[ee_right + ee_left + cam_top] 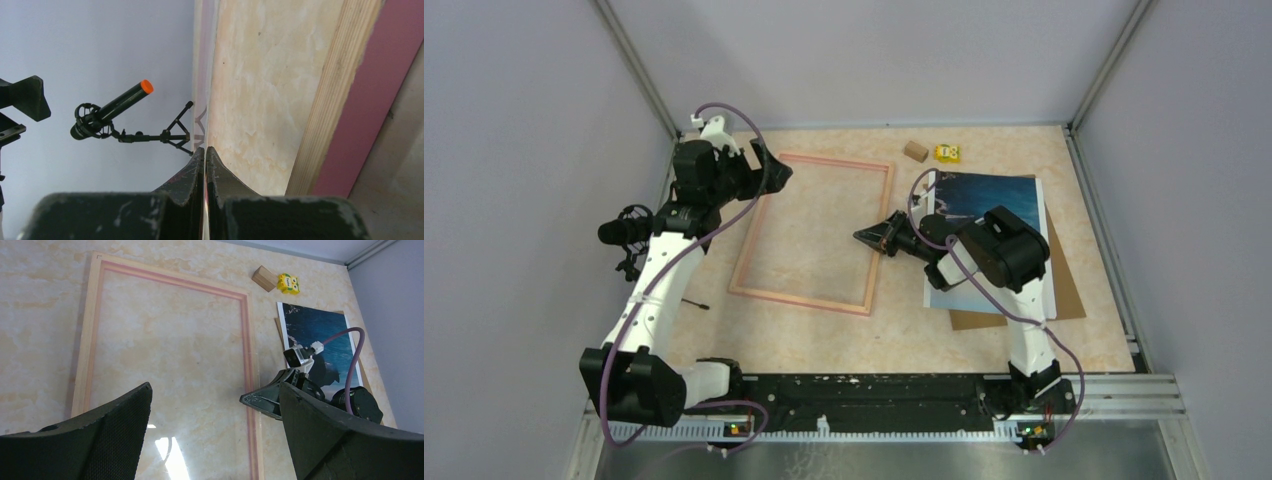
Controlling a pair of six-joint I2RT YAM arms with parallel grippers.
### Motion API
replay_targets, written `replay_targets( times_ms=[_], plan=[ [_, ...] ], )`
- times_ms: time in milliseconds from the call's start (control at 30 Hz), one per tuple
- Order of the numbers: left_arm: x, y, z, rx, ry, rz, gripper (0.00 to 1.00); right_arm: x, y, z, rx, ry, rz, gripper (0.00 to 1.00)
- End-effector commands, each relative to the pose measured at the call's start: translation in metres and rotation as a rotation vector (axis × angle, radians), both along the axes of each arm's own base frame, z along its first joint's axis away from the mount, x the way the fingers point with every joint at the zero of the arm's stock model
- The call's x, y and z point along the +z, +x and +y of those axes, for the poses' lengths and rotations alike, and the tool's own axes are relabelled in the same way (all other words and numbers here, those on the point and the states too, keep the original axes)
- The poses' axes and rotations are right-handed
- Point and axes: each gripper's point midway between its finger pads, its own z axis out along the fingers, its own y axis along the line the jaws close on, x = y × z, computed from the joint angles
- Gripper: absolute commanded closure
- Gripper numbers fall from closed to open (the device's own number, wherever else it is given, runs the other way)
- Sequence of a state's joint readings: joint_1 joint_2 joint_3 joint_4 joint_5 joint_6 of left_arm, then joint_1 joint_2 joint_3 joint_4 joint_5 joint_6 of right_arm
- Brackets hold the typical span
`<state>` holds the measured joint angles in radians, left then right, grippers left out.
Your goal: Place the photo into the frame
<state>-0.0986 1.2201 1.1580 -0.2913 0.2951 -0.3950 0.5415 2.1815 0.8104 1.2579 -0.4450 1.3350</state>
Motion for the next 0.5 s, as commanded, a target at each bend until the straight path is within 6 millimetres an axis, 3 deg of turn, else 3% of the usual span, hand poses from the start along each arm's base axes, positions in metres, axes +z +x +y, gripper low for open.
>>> replay_targets(
  times_ms=[0,467],
  plan=[
    [0.0122,0.0029,0.0004,-0.001,-0.014,-0.049,0.02,0.0311,-0.0047,0.0055,0.024,0.031,-0.094,1.0],
    [0.0113,0.0028,-0.0003,-0.004,-0.016,-0.046,0.02,0.0295,-0.0074,0.0063,0.044,0.022,-0.09,1.0]
  ],
)
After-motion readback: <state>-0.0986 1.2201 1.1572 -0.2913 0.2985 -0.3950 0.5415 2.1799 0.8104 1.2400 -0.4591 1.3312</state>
